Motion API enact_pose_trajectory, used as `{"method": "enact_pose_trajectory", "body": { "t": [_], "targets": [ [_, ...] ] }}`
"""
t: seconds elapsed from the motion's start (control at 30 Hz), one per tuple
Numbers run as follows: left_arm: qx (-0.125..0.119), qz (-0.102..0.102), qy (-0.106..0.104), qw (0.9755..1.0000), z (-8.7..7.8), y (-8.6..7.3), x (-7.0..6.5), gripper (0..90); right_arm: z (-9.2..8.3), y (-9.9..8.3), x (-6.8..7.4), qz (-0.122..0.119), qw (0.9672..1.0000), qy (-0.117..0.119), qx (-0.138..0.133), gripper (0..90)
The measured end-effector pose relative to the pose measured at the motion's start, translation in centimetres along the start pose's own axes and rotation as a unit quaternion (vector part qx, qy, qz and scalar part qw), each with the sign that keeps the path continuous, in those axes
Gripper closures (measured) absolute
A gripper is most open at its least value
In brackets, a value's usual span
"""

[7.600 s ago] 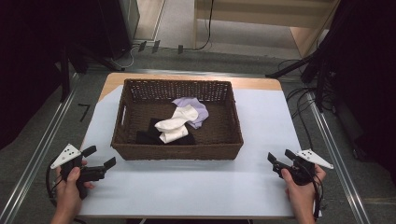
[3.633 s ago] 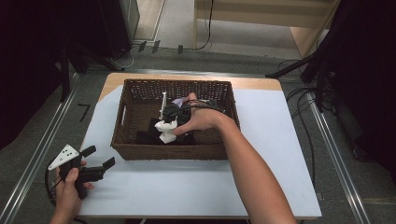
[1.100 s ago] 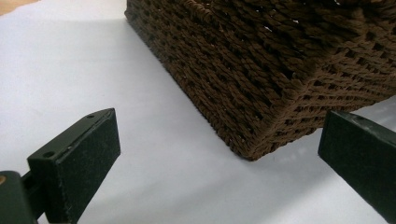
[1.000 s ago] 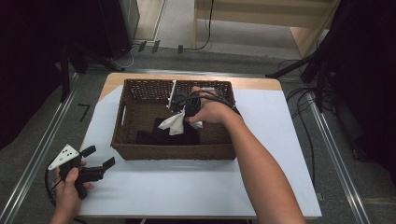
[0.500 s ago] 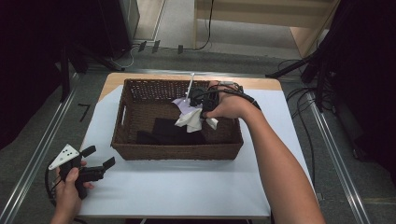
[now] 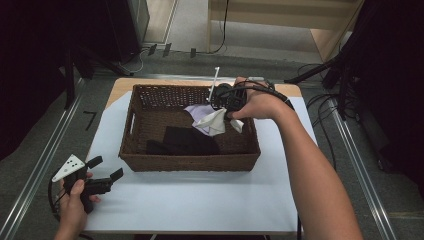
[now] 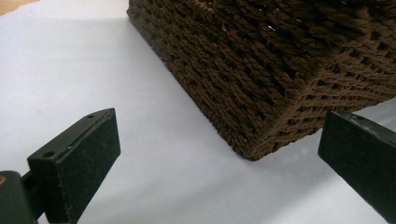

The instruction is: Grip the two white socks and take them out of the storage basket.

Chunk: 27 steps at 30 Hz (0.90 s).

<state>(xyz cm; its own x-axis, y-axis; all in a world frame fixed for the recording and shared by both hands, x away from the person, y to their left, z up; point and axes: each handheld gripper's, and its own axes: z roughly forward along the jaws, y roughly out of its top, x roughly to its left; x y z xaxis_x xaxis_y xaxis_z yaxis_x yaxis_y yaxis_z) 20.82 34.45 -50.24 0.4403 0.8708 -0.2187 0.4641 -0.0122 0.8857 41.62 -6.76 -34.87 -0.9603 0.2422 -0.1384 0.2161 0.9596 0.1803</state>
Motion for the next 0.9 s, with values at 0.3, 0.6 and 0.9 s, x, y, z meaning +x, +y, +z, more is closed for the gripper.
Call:
{"method": "enact_pose_trajectory", "body": {
  "t": [0.3, 0.6, 0.9],
  "targets": [
    [-0.001, 0.000, 0.001, 1.0000, 0.0, 0.0, 0.0, 0.1, -1.7, -0.5, -0.2, -0.001, 1.0000, 0.006, 0.001, 81.7],
    [0.000, 0.000, 0.001, 1.0000, 0.0, 0.0, 0.0, 0.1, -3.2, -1.0, -0.5, 0.004, 1.0000, -0.002, 0.003, 81.6],
    [0.001, 0.001, 0.001, 1.0000, 0.0, 0.0, 0.0, 0.1, -4.0, -1.9, -1.0, 0.013, 0.9999, -0.009, 0.001, 81.6]
  ]
}}
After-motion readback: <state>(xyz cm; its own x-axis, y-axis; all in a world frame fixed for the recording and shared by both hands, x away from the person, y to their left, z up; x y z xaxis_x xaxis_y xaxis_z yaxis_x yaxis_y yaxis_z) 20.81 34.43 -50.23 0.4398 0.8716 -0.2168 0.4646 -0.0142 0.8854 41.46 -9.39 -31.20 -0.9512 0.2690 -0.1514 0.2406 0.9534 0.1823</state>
